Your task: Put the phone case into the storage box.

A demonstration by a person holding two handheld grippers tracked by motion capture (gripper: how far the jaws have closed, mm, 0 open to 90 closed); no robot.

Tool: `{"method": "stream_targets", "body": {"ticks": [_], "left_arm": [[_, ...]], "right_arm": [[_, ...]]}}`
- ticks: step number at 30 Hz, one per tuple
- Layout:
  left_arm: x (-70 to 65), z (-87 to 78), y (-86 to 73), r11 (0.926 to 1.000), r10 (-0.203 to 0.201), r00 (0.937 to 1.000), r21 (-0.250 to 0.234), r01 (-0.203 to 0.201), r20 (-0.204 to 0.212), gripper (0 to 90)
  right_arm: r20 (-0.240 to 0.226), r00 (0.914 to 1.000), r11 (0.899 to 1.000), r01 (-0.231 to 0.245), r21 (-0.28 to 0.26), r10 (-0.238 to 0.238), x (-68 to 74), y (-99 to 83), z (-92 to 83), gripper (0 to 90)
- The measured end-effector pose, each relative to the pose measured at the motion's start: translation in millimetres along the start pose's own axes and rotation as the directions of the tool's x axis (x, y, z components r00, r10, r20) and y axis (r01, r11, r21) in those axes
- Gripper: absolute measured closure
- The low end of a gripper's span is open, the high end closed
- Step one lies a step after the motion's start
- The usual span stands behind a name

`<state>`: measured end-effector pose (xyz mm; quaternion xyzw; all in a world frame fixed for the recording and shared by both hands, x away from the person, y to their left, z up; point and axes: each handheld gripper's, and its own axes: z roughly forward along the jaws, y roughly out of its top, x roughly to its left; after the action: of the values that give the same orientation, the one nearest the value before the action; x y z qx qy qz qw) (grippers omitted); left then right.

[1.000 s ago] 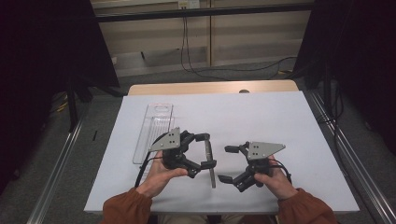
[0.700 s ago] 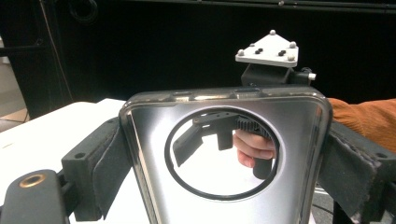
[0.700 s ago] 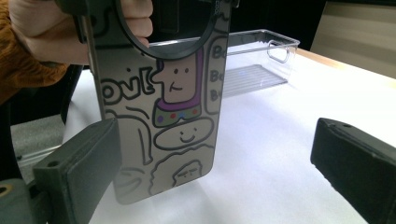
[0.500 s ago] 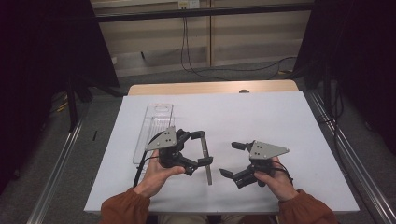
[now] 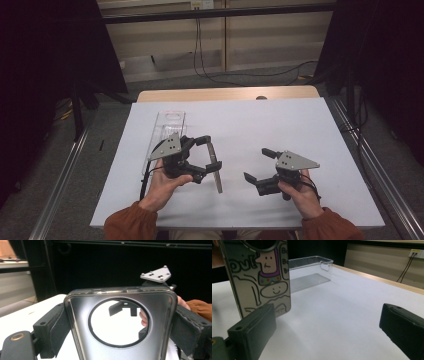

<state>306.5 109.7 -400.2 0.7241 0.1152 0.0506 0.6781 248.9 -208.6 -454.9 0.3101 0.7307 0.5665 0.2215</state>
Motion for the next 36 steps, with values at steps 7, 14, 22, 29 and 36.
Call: {"method": "stream_targets", "body": {"ticks": [7, 14, 22, 29, 36], "left_arm": [[2.2, -9.9, 6.1, 1.0000, -0.005, 0.9989, -0.007, 0.005, -0.047, 11.3], [4.0, -17.9, 13.0, 0.9992, -0.025, 0.9962, -0.033, 0.022, -0.083, 11.3], [7.3, -28.4, 24.9, 0.9986, -0.019, 0.9913, -0.051, 0.013, -0.130, 11.3], [9.8, -40.5, 37.8, 0.9976, -0.027, 0.9866, -0.068, 0.016, -0.161, 11.3], [13.2, -58.2, 55.6, 0.9955, -0.007, 0.9792, -0.094, -0.013, -0.203, 11.3]], "right_arm": [[0.081, 0.9965, 1.000, -0.017, -0.018, 0.019, -4.3, -3.2, -9.8, 0.4], [0.177, 0.9835, 0.999, -0.031, -0.041, 0.038, -13.1, -7.9, -22.0, 1.5], [0.206, 0.9764, 0.997, -0.054, -0.055, 0.065, -16.4, -14.5, -39.4, 1.1], [0.260, 0.9639, 0.997, -0.038, -0.074, 0.056, -19.1, -17.4, -52.5, 0.0], [0.284, 0.9557, 0.996, -0.060, -0.069, 0.078, -21.5, -23.9, -67.8, 0.0]]}}
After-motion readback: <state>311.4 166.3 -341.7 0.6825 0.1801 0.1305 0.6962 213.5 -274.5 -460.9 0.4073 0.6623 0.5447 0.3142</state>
